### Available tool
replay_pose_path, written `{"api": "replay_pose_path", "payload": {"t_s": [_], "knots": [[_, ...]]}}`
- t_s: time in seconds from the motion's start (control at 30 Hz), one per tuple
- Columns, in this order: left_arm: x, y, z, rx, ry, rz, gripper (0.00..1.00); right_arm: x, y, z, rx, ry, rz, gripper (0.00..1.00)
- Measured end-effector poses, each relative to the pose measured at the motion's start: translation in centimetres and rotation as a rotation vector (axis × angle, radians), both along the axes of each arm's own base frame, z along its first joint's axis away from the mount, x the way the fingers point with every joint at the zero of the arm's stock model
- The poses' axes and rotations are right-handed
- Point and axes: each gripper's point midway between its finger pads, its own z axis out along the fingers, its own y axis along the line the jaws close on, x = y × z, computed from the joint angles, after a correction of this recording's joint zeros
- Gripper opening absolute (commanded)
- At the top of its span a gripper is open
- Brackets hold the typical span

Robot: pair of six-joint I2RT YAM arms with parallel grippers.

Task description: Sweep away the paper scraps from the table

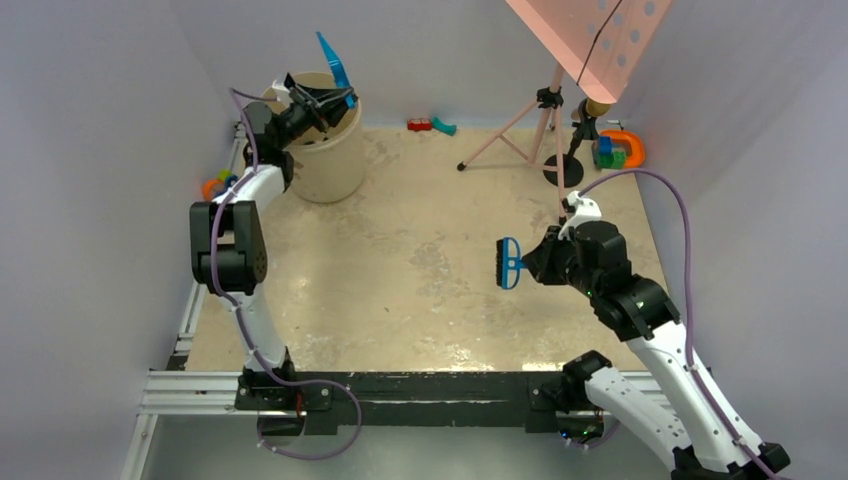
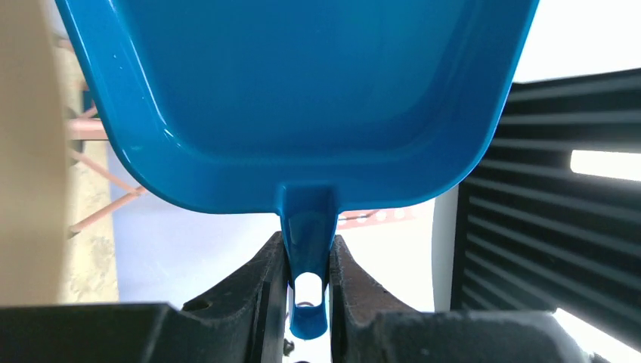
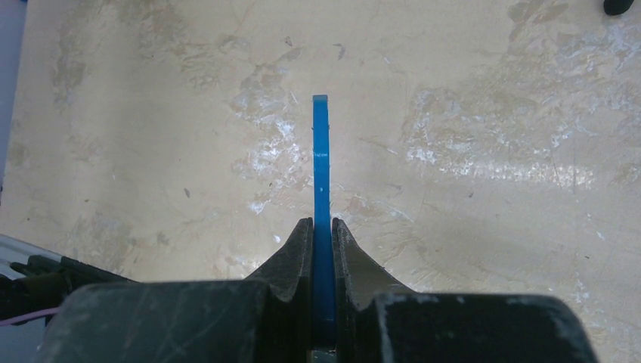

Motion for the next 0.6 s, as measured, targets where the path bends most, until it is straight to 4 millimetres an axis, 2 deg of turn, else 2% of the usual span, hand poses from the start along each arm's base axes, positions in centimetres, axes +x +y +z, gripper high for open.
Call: {"api": "replay_pose_path", "payload": {"t_s": [0.13, 0.27, 0.4, 0.53, 0.6], "knots": [[-1.4, 0.0, 3.1, -0.028, -0.108, -0.010, 0.05, 0.1, 0.3, -0.3, 0.002, 0.016, 0.012, 0.00], [-2.7, -0.3, 4.6, -0.027, -0.101, -0.043, 0.06, 0.2, 0.6, -0.4, 0.009, 0.022, 0.019, 0.00], [-5.5, -1.7, 5.7, 0.095, -0.063, -0.068, 0.09, 0.2, 0.8, -0.2, 0.021, 0.017, 0.023, 0.00], [-11.6, -4.9, 6.7, 0.330, -0.125, -0.098, 0.10, 0.3, 0.9, 0.3, 0.038, 0.000, 0.019, 0.00], [-15.5, -7.1, 6.0, 0.482, -0.177, -0.125, 0.10, 0.3, 0.9, 0.9, 0.056, -0.027, 0.016, 0.00]]}}
